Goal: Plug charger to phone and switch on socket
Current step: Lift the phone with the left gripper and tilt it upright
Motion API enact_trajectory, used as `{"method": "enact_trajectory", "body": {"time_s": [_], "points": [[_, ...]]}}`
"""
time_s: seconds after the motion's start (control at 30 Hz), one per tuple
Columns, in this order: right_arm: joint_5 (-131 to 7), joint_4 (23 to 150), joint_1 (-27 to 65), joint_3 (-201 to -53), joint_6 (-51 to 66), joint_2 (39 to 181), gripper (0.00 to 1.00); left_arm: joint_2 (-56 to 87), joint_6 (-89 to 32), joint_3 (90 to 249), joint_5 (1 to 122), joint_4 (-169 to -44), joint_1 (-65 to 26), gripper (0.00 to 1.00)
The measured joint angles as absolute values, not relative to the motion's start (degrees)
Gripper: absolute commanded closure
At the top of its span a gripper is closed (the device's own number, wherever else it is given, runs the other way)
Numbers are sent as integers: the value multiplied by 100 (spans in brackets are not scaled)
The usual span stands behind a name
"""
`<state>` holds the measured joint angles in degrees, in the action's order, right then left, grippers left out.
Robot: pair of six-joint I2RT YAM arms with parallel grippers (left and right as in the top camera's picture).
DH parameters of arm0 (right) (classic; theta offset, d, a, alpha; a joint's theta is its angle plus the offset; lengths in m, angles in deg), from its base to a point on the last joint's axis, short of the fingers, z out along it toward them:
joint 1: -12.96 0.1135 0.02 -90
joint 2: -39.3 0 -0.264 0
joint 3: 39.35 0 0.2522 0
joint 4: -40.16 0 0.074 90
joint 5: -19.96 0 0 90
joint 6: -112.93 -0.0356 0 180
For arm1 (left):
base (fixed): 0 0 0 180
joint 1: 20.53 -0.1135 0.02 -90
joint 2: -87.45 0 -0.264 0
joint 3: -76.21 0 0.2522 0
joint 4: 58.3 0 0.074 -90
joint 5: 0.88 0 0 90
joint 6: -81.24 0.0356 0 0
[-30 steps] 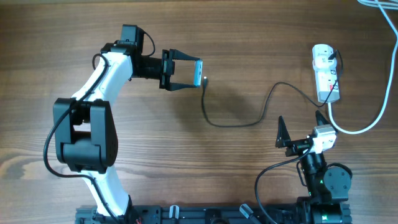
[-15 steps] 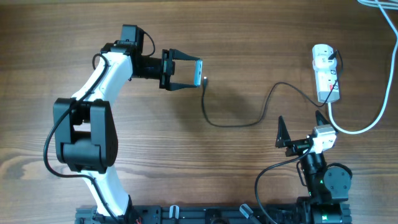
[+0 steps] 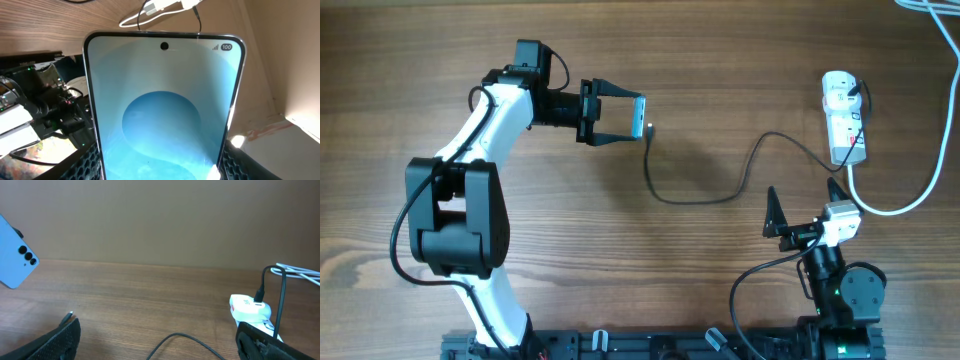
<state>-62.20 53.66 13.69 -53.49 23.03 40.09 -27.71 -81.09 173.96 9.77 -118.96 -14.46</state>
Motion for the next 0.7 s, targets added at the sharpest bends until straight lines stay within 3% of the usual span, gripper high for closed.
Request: {"method": "enact_trajectory", "body": {"time_s": [0.4, 0.7], "points": [[-6220, 5369, 1369, -5349, 2303, 4009, 0, -2771, -8105, 17400, 1209, -11240, -1446, 41], [-6220, 5369, 1369, -5349, 2303, 4009, 0, -2771, -7303, 17400, 2319, -11035, -1455, 40]]}}
